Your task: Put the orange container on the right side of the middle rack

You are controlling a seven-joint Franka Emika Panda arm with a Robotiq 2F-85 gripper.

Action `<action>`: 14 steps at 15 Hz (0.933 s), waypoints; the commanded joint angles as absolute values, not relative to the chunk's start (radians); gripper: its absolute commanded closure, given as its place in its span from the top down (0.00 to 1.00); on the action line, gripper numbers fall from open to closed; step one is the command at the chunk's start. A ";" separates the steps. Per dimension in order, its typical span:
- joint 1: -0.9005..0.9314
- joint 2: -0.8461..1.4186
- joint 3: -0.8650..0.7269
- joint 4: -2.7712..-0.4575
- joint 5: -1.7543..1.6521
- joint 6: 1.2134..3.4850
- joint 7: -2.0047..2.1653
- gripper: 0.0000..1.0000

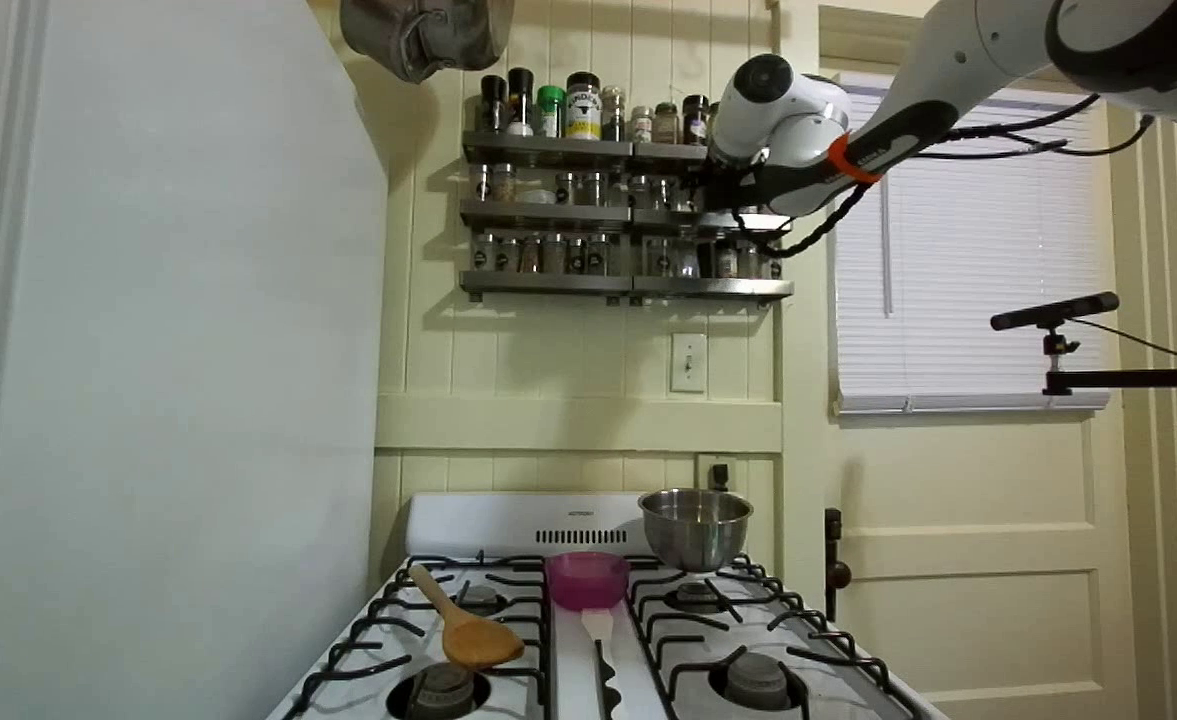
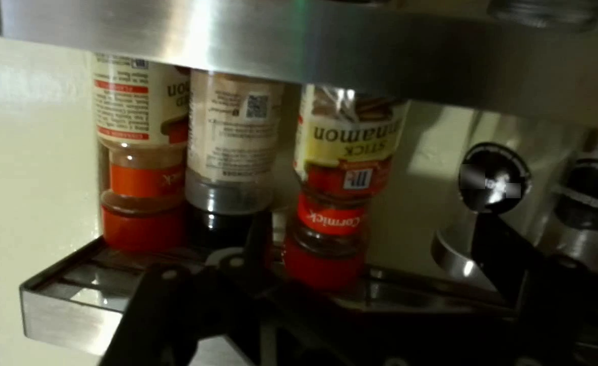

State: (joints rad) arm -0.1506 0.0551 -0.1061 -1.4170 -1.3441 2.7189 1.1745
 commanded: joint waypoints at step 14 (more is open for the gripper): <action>0.062 -0.431 -0.139 -2.029 -0.747 2.681 0.467 1.00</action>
State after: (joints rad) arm -0.0411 -0.2958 -0.0815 -1.8729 -0.9428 2.7138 0.6575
